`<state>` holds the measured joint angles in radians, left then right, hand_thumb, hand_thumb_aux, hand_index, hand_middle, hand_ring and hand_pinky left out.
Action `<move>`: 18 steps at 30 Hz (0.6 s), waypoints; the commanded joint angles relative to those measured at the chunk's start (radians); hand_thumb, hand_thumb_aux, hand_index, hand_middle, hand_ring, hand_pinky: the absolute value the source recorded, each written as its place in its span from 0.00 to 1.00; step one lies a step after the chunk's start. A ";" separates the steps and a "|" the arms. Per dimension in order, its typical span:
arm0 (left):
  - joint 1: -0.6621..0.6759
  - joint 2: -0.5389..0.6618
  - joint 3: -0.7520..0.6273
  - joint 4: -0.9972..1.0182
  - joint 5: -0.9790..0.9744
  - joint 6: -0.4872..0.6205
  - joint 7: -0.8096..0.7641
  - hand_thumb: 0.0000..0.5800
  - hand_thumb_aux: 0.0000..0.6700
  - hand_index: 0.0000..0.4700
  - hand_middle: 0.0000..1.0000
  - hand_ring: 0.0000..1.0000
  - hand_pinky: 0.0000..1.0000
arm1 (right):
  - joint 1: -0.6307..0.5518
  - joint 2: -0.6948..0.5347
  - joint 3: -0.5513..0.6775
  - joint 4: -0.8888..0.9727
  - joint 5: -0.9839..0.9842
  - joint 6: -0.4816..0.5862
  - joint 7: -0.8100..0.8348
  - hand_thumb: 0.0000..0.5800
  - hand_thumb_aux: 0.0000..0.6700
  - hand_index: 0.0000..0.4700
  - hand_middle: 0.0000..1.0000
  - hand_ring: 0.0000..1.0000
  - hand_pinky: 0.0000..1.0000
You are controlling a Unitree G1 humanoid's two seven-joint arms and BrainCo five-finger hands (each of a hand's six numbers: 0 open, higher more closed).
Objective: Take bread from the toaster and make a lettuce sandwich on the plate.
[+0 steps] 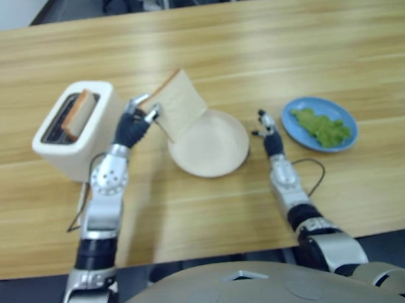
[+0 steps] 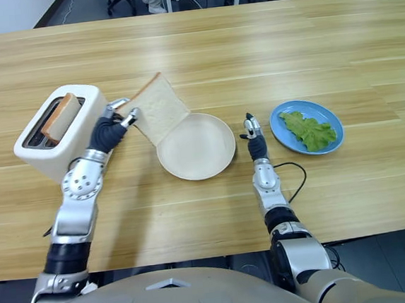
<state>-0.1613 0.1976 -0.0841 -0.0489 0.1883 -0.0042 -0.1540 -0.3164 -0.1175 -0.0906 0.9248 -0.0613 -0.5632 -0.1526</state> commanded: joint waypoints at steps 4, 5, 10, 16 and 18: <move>-0.187 -0.038 -0.134 0.463 0.080 -0.060 -0.007 1.00 1.00 0.98 1.00 1.00 1.00 | 0.010 -0.001 -0.014 0.010 0.022 0.021 0.007 0.00 0.00 0.00 0.00 0.00 0.00; -0.215 -0.048 -0.142 0.530 0.083 -0.080 -0.001 1.00 1.00 0.98 1.00 1.00 1.00 | 0.008 0.000 -0.011 0.011 0.022 0.023 0.008 0.00 0.00 0.00 0.00 0.00 0.00; -0.319 -0.083 -0.192 0.769 0.115 -0.159 0.004 1.00 1.00 0.98 1.00 1.00 1.00 | 0.005 0.004 -0.004 0.017 0.019 0.027 0.009 0.00 0.00 0.00 0.00 0.00 0.00; -0.402 -0.072 -0.306 0.896 0.235 -0.208 0.011 1.00 1.00 0.98 1.00 1.00 1.00 | 0.001 0.003 0.003 0.019 0.015 0.033 0.017 0.00 0.00 0.00 0.00 0.00 0.00; -0.418 -0.056 -0.342 0.906 0.286 -0.204 0.034 1.00 1.00 0.98 1.00 1.00 1.00 | 0.002 0.002 0.004 0.017 0.015 0.035 0.017 0.00 0.00 0.00 0.00 0.00 0.00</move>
<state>-0.5763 0.1224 -0.3833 0.8213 0.4139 -0.2150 -0.1302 -0.3191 -0.1208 -0.0876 0.9255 -0.0454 -0.5548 -0.1431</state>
